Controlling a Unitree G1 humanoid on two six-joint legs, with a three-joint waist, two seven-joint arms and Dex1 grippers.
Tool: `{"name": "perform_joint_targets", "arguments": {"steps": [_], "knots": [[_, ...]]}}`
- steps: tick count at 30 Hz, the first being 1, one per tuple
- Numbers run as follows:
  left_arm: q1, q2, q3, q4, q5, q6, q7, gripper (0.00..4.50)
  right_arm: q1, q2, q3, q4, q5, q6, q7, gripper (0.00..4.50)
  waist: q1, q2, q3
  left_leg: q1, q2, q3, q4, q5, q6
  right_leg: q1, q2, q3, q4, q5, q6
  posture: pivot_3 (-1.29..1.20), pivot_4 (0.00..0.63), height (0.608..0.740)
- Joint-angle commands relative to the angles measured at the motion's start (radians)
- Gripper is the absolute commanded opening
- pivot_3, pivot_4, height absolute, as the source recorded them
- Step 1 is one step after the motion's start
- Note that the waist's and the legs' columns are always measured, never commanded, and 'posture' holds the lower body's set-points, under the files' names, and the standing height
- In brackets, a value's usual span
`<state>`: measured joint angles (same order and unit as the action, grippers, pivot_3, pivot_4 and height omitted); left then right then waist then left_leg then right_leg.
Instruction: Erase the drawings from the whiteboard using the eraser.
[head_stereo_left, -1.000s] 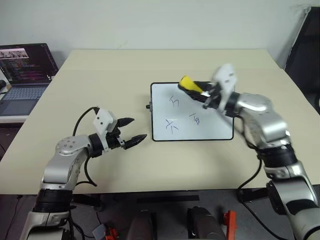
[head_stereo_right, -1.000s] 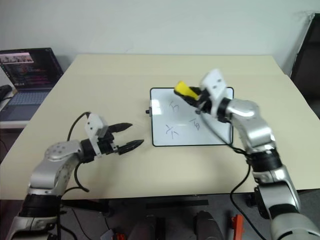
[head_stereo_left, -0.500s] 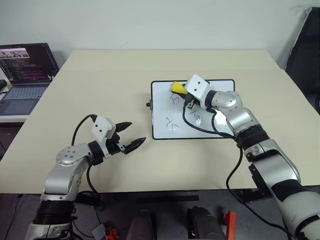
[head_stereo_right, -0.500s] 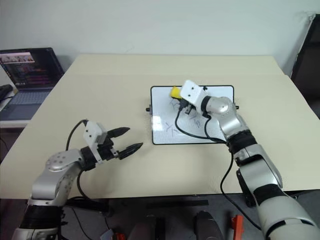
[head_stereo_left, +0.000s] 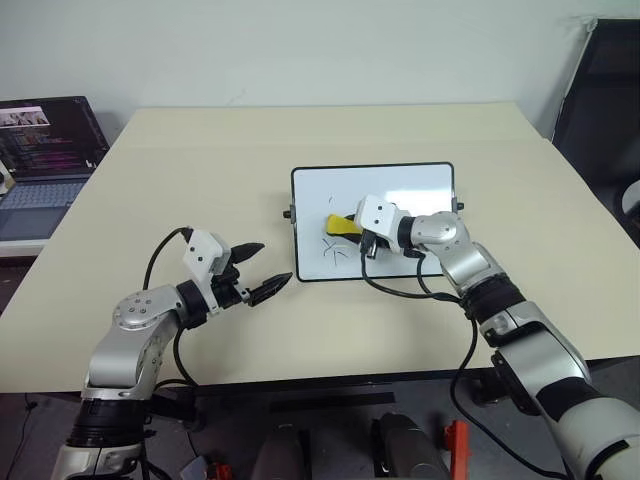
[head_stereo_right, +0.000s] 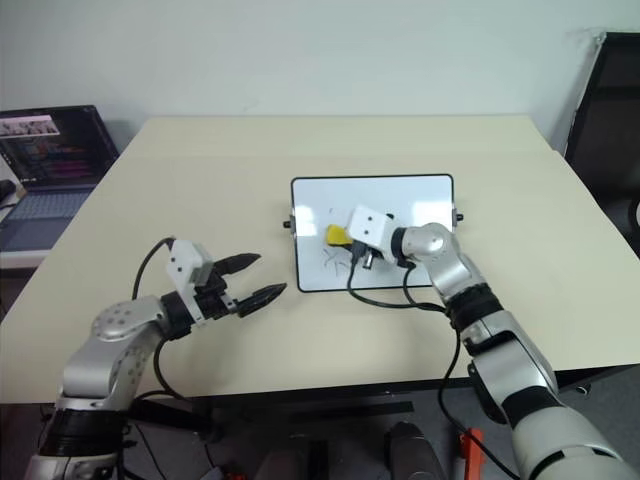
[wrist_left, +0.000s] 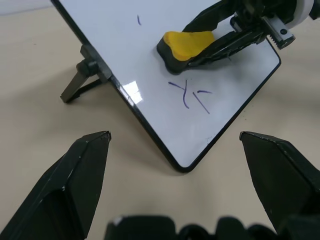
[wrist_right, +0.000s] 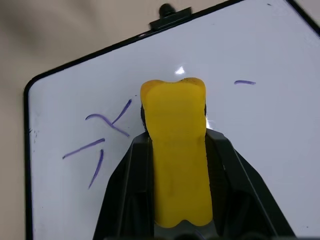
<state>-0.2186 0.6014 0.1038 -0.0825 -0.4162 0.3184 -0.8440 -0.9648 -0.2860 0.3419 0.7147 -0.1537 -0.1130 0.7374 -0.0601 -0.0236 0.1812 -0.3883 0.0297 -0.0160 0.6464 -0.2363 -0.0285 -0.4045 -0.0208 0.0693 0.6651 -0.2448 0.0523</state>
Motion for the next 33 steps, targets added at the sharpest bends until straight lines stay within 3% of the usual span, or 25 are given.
{"name": "perform_joint_targets", "arguments": {"steps": [1, 5, 18, 22, 33], "knots": [[-0.022, 0.001, 0.009, -0.017, -0.011, -0.006, -0.009, 4.5, -0.091, -0.015, -0.074, 0.132, -0.031, -0.01, -0.17, 1.0, 0.0, 0.0, 0.0, 0.0, 0.0, 0.0, 0.0, 0.001, 0.0, 0.0, 0.0, 0.0, 0.0, 0.001, 0.0, 0.0, 0.15, 0.74], [-0.037, -0.012, 0.012, -0.017, -0.02, -0.004, -0.005, 4.5, -0.147, 0.019, -0.09, 0.232, -0.052, -0.043, -0.286, 1.0, 0.001, 0.0, 0.0, 0.0, 0.0, 0.0, -0.001, 0.003, -0.001, 0.0, 0.0, 0.0, -0.001, 0.001, -0.002, 0.0, 0.15, 0.74], [-0.038, 0.026, 0.077, -0.06, -0.057, 0.013, 0.005, 4.5, -0.005, 0.078, 0.034, 0.093, -0.091, -0.036, -0.029, 1.0, -0.029, -0.001, 0.0, 0.0, 0.001, -0.001, -0.002, 0.003, -0.001, -0.001, 0.001, 0.0, 0.0, 0.001, -0.001, 0.0, 0.15, 0.74], [-0.072, 0.051, 0.1, -0.075, -0.066, 0.021, 0.013, 4.5, 0.007, 0.083, 0.011, 0.063, -0.064, 0.011, -0.023, 1.0, -0.027, -0.001, 0.0, 0.0, 0.001, -0.002, -0.002, 0.003, -0.001, 0.0, 0.001, -0.001, 0.0, 0.001, -0.001, 0.0, 0.15, 0.74], [-0.084, 0.039, 0.084, -0.099, -0.064, 0.045, 0.014, 4.5, -0.133, 0.081, -0.036, 0.205, -0.123, 0.03, -0.296, 1.0, -0.024, -0.001, 0.0, 0.0, 0.0, -0.002, -0.002, 0.003, -0.001, 0.0, 0.001, 0.0, -0.001, 0.0, -0.001, 0.0, 0.15, 0.74]]}}
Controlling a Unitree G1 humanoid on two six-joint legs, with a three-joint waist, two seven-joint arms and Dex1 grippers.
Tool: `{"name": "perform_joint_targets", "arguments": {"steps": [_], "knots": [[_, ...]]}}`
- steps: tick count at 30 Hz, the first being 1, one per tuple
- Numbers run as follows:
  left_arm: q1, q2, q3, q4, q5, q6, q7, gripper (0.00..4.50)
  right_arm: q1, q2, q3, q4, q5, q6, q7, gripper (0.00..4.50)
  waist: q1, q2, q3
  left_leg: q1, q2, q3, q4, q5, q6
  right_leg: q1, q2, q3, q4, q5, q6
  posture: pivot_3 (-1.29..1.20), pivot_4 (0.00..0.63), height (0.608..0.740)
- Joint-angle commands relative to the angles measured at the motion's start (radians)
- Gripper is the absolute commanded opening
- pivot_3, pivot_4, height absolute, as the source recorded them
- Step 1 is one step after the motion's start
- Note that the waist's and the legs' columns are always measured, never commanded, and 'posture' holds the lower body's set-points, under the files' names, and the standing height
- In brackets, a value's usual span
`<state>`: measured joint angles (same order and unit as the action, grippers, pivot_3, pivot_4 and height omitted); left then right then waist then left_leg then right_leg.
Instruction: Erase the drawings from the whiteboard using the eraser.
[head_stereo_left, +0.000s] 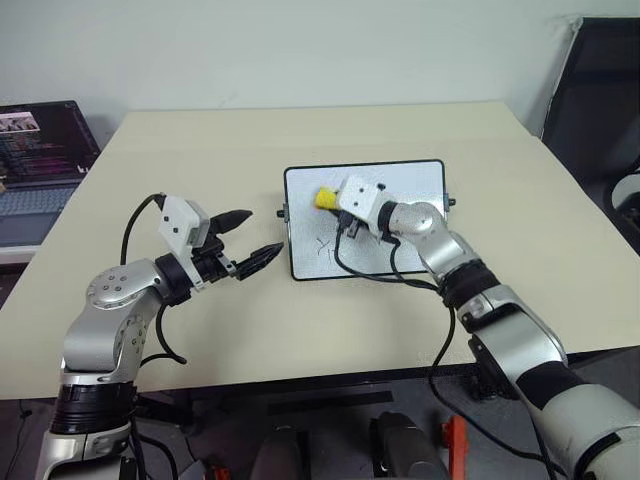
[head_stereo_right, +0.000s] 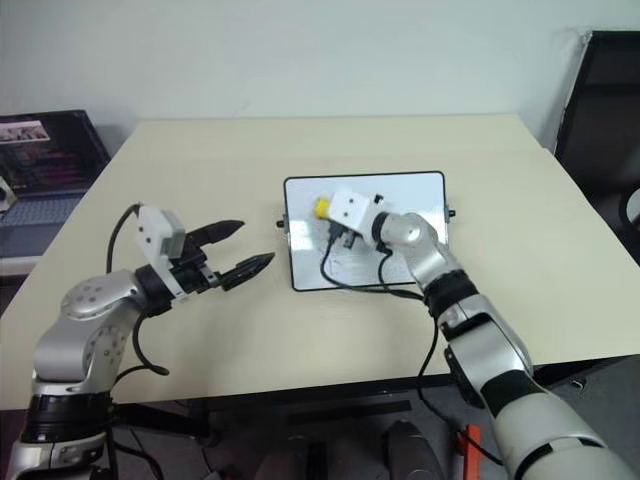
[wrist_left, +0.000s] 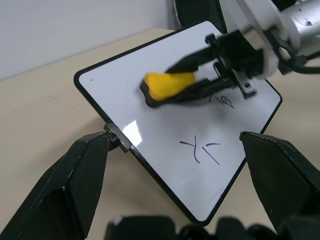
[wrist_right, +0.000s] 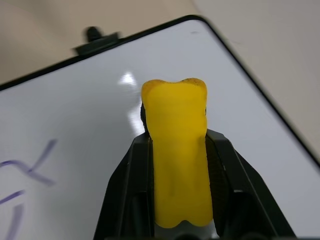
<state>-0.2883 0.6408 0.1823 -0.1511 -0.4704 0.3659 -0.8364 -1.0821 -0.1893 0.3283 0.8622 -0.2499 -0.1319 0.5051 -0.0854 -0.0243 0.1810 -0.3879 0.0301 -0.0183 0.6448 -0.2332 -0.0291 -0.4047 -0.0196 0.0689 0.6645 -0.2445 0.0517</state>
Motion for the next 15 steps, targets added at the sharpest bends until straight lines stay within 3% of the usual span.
{"name": "perform_joint_targets", "arguments": {"steps": [1, 8, 11, 15], "knots": [[-0.016, 0.001, 0.004, -0.029, -0.008, -0.003, 0.005, 4.5, -0.019, -0.013, -0.017, 0.062, -0.028, 0.055, -0.052, 1.0, 0.002, 0.0, 0.0, 0.0, 0.0, 0.0, 0.0, 0.0, 0.0, 0.0, 0.0, 0.0, 0.0, 0.0, 0.0, 0.0, 0.15, 0.74], [-0.024, 0.014, 0.014, -0.024, -0.009, -0.003, -0.004, 4.5, -0.009, -0.014, -0.008, 0.052, -0.025, 0.059, -0.023, 0.99, 0.002, 0.0, 0.0, -0.001, 0.0, 0.0, -0.001, 0.0, 0.0, 0.0, 0.0, 0.0, -0.001, 0.0, 0.0, 0.0, 0.15, 0.74], [-0.03, 0.021, 0.018, -0.029, -0.014, 0.0, -0.012, 4.5, 0.067, -0.02, -0.033, -0.123, 0.128, 0.004, 0.24, 0.99, 0.003, -0.001, 0.0, -0.001, 0.0, 0.0, -0.001, 0.0, 0.0, 0.0, 0.0, 0.0, -0.001, -0.001, 0.002, 0.0, 0.15, 0.74], [-0.04, 0.039, 0.022, -0.05, -0.027, 0.019, -0.023, 4.5, 0.164, -0.084, -0.103, -0.432, 0.284, 0.189, 0.407, 0.99, 0.004, 0.0, 0.003, -0.01, 0.0, -0.003, -0.001, 0.0, 0.0, -0.007, 0.0, -0.003, -0.002, 0.001, 0.0, 0.0, 0.15, 0.74]]}}
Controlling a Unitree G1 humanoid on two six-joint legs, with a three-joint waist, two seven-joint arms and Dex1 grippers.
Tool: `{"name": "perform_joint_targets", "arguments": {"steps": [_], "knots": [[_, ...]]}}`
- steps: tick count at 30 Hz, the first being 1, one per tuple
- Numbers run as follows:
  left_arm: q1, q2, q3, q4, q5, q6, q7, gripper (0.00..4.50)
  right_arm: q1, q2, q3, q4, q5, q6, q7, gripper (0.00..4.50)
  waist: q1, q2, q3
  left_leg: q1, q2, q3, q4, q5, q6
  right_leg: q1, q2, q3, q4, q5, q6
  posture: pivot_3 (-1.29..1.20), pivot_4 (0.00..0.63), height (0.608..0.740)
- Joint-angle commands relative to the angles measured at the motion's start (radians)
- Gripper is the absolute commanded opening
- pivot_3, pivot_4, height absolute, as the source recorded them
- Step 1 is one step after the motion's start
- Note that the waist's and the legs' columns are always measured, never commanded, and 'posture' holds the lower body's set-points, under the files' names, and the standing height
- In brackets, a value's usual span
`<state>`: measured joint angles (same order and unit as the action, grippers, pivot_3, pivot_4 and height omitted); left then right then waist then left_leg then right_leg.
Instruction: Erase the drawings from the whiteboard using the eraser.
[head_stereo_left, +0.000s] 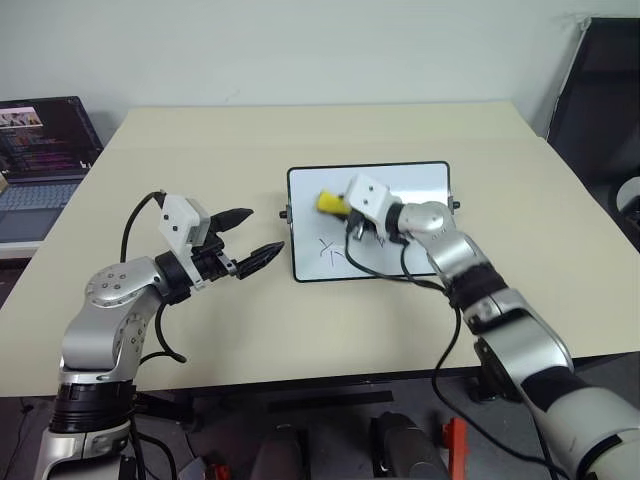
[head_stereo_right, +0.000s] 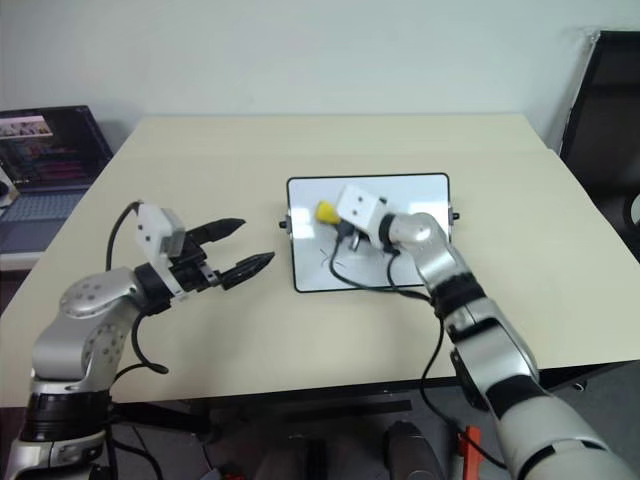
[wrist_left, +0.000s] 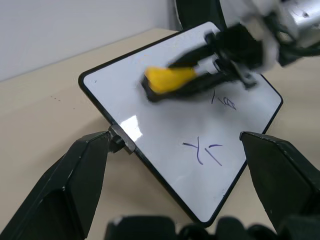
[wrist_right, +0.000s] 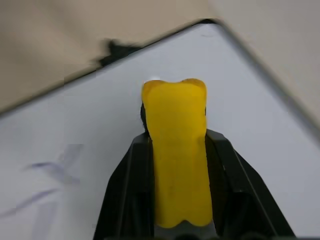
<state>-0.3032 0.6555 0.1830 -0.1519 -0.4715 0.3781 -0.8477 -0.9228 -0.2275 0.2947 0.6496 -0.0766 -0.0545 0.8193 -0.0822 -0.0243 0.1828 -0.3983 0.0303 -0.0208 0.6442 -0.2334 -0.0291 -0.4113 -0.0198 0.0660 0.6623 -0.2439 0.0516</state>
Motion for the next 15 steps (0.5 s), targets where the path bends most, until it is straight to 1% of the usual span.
{"name": "perform_joint_targets", "arguments": {"steps": [1, 4, 7, 11, 15], "knots": [[-0.026, 0.031, 0.024, -0.054, -0.03, 0.011, -0.017, 4.5, 0.029, -0.073, -0.083, -0.297, 0.142, 0.164, 0.121, 0.99, 0.002, 0.0, 0.001, -0.003, 0.0, 0.0, 0.0, 0.0, 0.0, -0.003, 0.0, 0.0, 0.001, 0.0, 0.0, 0.0, 0.15, 0.74], [-0.034, 0.052, 0.032, -0.063, -0.043, 0.027, -0.032, 4.5, 0.11, -0.199, -0.128, -0.547, 0.242, 0.337, 0.214, 0.99, 0.013, 0.0, 0.001, -0.01, 0.0, -0.002, 0.0, 0.0, 0.0, -0.009, -0.001, -0.002, 0.001, 0.0, 0.0, 0.0, 0.15, 0.74], [-0.046, 0.069, 0.031, -0.056, -0.046, 0.027, -0.049, 4.5, 0.17, -0.345, -0.197, -0.696, 0.313, 0.462, 0.266, 0.99, 0.027, 0.0, 0.001, -0.01, 0.0, -0.003, -0.001, -0.002, -0.003, -0.009, -0.001, -0.004, -0.001, -0.003, -0.001, 0.0, 0.15, 0.74], [-0.053, 0.09, 0.015, -0.038, -0.042, 0.039, -0.073, 4.5, 0.275, -0.54, -0.269, -0.752, 0.329, 0.499, 0.324, 0.99, 0.035, 0.0, 0.002, -0.01, 0.0, -0.002, -0.001, -0.003, -0.004, -0.009, -0.001, -0.004, -0.002, -0.004, 0.0, 0.0, 0.15, 0.74], [-0.074, 0.098, -0.009, -0.005, -0.023, 0.037, -0.093, 4.5, 0.361, -0.652, -0.293, -0.747, 0.314, 0.486, 0.344, 0.99, 0.034, -0.001, 0.002, -0.01, 0.0, -0.001, -0.001, -0.003, -0.004, -0.009, -0.001, -0.004, -0.003, -0.004, 0.0, 0.0, 0.15, 0.74]]}}
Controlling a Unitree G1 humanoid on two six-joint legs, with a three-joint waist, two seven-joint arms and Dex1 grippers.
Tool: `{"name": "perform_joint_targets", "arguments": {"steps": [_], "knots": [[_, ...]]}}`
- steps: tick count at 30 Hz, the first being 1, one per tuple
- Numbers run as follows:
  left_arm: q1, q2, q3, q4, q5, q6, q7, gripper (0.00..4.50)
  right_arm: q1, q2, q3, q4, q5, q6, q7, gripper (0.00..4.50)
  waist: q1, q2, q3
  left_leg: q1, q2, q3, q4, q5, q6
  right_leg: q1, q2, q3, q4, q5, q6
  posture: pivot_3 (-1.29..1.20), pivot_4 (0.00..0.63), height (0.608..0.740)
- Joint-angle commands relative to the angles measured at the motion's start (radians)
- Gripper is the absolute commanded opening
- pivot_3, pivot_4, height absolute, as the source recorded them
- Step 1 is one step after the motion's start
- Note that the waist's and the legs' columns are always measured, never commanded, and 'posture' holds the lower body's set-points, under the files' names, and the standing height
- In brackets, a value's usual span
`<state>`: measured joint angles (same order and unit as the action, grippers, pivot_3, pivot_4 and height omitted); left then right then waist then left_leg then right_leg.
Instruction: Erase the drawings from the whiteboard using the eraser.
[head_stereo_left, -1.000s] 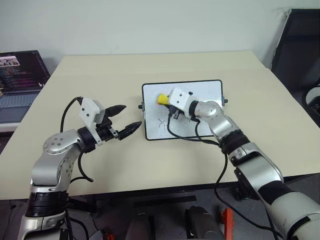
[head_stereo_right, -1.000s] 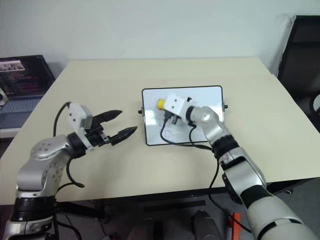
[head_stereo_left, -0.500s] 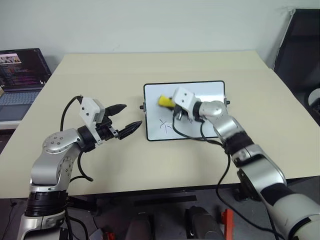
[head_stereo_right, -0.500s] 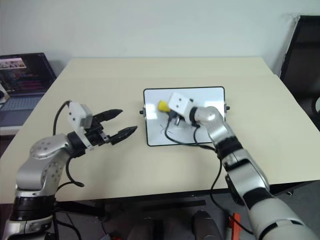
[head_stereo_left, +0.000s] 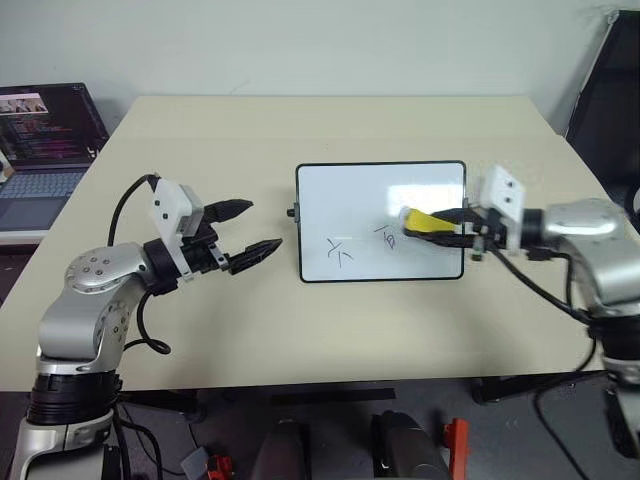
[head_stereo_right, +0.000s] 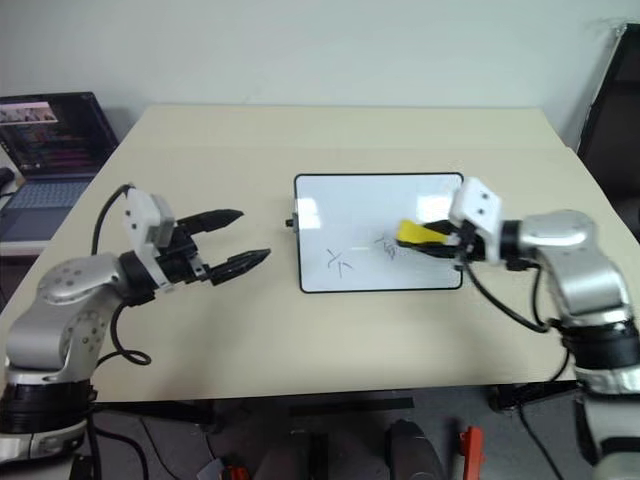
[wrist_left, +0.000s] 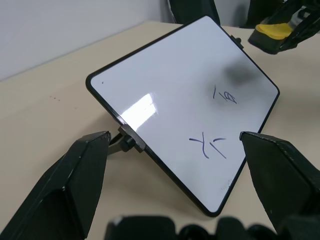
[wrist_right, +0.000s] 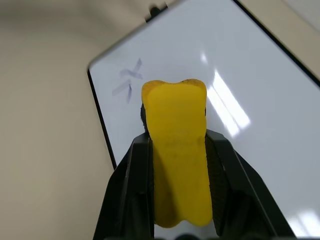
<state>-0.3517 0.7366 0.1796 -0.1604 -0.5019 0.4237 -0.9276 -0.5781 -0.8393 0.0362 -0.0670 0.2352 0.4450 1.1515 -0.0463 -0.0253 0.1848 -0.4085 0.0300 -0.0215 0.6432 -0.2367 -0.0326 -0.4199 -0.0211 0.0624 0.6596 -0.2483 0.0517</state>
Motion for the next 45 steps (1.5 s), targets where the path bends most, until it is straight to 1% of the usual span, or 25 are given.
{"name": "perform_joint_targets", "arguments": {"steps": [1, 7, 14, 17, 21, 34, 37, 38, 40, 43, 45], "knots": [[-0.034, 0.017, -0.013, 0.013, 0.013, -0.011, -0.017, 4.5, 0.029, -0.056, -0.036, -0.028, -0.001, -0.018, 0.011, 0.99, -0.005, 0.0, 0.0, 0.0, 0.0, 0.0, 0.0, 0.0, 0.0, 0.0, 0.0, 0.0, 0.0, 0.0, 0.0, 0.0, 0.15, 0.74], [-0.053, 0.036, -0.06, 0.048, 0.068, -0.028, -0.047, 4.5, 0.07, -0.09, -0.039, -0.043, 0.0, -0.023, 0.005, 0.99, -0.008, 0.0, 0.0, 0.0, 0.0, 0.0, 0.001, 0.0, 0.0, 0.0, 0.001, 0.001, 0.0, 0.0, 0.001, 0.0, 0.15, 0.74], [-0.048, 0.021, -0.057, 0.022, 0.045, -0.024, -0.058, 4.5, 0.11, -0.088, -0.047, -0.071, 0.007, -0.014, -0.019, 0.99, -0.004, -0.001, 0.0, 0.0, 0.0, 0.0, 0.001, 0.0, 0.0, 0.0, 0.0, 0.001, 0.0, 0.0, 0.0, 0.0, 0.15, 0.74], [-0.045, 0.02, -0.055, 0.023, 0.043, -0.026, -0.059, 4.5, 0.099, -0.077, -0.051, -0.065, 0.008, -0.026, -0.032, 0.99, -0.004, -0.001, 0.0, 0.0, 0.0, 0.0, 0.001, 0.0, 0.0, 0.0, 0.0, 0.001, 0.001, 0.0, 0.0, 0.0, 0.15, 0.74], [-0.052, 0.014, -0.044, 0.013, 0.023, -0.016, -0.055, 4.5, 0.03, -0.014, -0.065, -0.05, 0.038, -0.022, -0.08, 0.99, -0.008, -0.001, 0.0, 0.0, 0.0, 0.001, 0.002, 0.0, 0.0, 0.0, 0.0, 0.001, 0.002, 0.0, 0.0, 0.0, 0.15, 0.74], [-0.052, 0.024, -0.038, -0.003, 0.008, -0.001, -0.048, 4.5, -0.006, 0.016, -0.038, -0.041, 0.037, -0.039, -0.092, 0.99, 0.006, -0.001, 0.0, 0.0, 0.0, 0.0, 0.002, 0.0, 0.0, 0.0, 0.0, 0.001, 0.002, 0.0, 0.0, 0.0, 0.15, 0.74], [-0.048, 0.024, -0.039, -0.006, 0.009, 0.002, -0.046, 4.5, -0.019, 0.044, -0.035, -0.048, 0.045, -0.047, -0.099, 0.99, 0.005, -0.001, 0.0, 0.0, 0.0, 0.0, 0.002, 0.0, 0.0, 0.0, 0.0, 0.001, 0.002, 0.0, 0.0, 0.0, 0.15, 0.74], [-0.046, 0.025, -0.039, -0.006, 0.01, 0.003, -0.047, 4.5, -0.025, 0.061, -0.032, -0.055, 0.05, -0.047, -0.104, 0.99, 0.005, -0.001, 0.0, 0.0, 0.0, 0.0, 0.002, 0.0, 0.0, 0.0, 0.0, 0.001, 0.002, 0.0, 0.0, 0.0, 0.15, 0.74], [-0.045, 0.028, -0.048, -0.005, 0.019, 0.003, -0.048, 4.5, -0.056, 0.173, 0.017, -0.057, 0.024, -0.069, -0.181, 0.99, 0.001, -0.001, 0.0, 0.0, 0.0, 0.0, 0.002, 0.0, 0.0, 0.0, 0.0, 0.001, 0.002, 0.0, 0.0, 0.0, 0.15, 0.74], [-0.053, 0.017, -0.052, -0.002, 0.022, 0.001, -0.039, 4.5, -0.071, 0.332, 0.138, -0.006, -0.108, -0.18, -0.303, 0.99, -0.013, -0.001, 0.0, 0.002, 0.0, 0.0, 0.002, 0.0, 0.0, 0.0, 0.001, 0.001, 0.004, 0.0, 0.0, 0.0, 0.15, 0.74], [-0.051, 0.013, -0.053, -0.002, 0.023, -0.001, -0.037, 4.5, -0.076, 0.405, 0.193, 0.024, -0.161, -0.224, -0.346, 0.99, -0.011, -0.001, 0.0, 0.002, 0.0, 0.0, 0.002, 0.0, 0.0, 0.0, 0.002, 0.001, 0.005, 0.0, 0.0, 0.0, 0.15, 0.74]]}}
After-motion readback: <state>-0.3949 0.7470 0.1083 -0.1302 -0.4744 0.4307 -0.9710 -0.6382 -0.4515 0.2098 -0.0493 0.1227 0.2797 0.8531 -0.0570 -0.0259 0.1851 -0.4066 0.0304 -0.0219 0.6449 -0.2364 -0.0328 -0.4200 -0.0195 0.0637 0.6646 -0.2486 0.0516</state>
